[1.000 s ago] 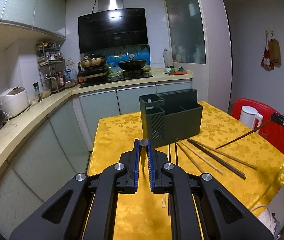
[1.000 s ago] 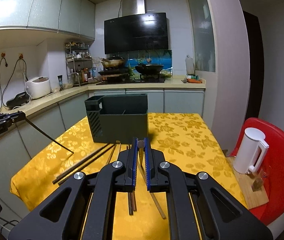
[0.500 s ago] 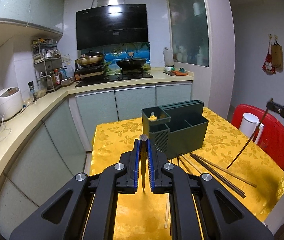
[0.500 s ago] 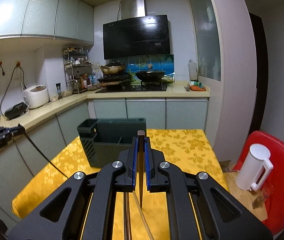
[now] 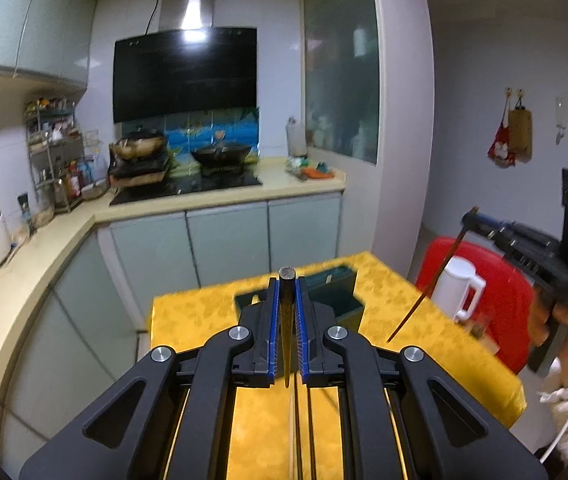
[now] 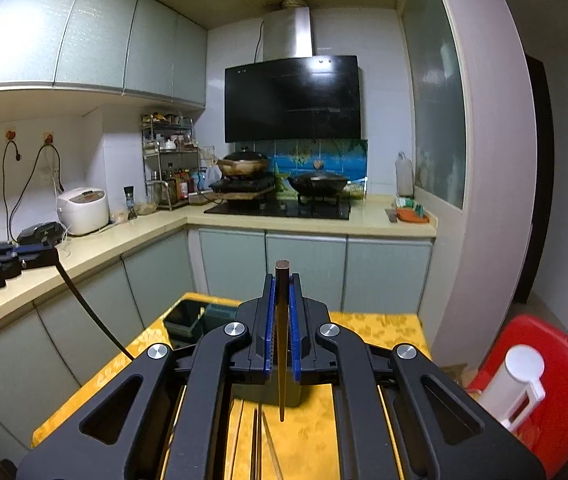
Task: Organize utensils
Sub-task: 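Carry both chopsticks up to the green holder and insert them into its slots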
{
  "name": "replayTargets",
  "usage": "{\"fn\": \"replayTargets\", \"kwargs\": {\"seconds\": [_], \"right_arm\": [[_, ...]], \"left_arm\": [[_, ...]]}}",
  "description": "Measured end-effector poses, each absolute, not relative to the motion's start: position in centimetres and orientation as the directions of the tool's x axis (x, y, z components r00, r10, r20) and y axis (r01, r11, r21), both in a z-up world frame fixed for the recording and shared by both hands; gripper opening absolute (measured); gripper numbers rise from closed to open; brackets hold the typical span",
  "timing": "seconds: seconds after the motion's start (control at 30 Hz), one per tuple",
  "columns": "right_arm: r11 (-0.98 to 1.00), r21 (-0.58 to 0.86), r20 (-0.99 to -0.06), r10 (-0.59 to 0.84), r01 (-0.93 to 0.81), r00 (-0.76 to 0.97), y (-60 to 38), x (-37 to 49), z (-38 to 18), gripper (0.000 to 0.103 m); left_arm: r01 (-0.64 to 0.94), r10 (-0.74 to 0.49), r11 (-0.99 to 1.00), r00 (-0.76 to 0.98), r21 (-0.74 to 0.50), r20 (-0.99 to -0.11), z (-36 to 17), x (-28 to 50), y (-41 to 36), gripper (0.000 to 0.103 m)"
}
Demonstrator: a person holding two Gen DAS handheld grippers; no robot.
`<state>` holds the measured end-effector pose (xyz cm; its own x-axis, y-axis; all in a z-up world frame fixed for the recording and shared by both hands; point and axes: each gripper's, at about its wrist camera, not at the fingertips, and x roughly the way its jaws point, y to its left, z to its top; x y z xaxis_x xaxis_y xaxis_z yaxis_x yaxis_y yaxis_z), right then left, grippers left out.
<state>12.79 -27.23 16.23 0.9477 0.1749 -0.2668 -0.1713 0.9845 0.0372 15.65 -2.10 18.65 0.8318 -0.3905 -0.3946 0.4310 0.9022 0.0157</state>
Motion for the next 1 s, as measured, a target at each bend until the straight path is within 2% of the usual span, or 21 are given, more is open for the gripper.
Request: {"fn": "replayTargets", "kwargs": {"seconds": [0.2,0.4,0.73,1.0], "right_arm": [[0.985,0.024,-0.236,0.169,-0.168,0.957,-26.9,15.6,18.1,0.007],[0.987,0.031,-0.252,0.161,-0.158,0.954,-27.2,19.2,18.3,0.007],[0.987,0.036,-0.373,0.157,-0.155,0.914,-26.9,24.3,14.8,0.007],[0.986,0.020,-0.435,0.157,-0.164,0.887,-26.3,25.6,11.5,0.007]], "left_arm": [[0.417,-0.377,0.907,0.864,0.055,-0.334,22.0,18.4,-5.2,0.007],[0.436,-0.399,0.900,0.847,0.030,-0.352,22.2,22.3,-7.8,0.007],[0.419,-0.366,0.908,0.802,0.008,-0.471,16.0,29.4,-10.7,0.007],[0.389,-0.323,0.921,0.783,0.013,-0.531,11.8,31.0,-10.5,0.007]]}}
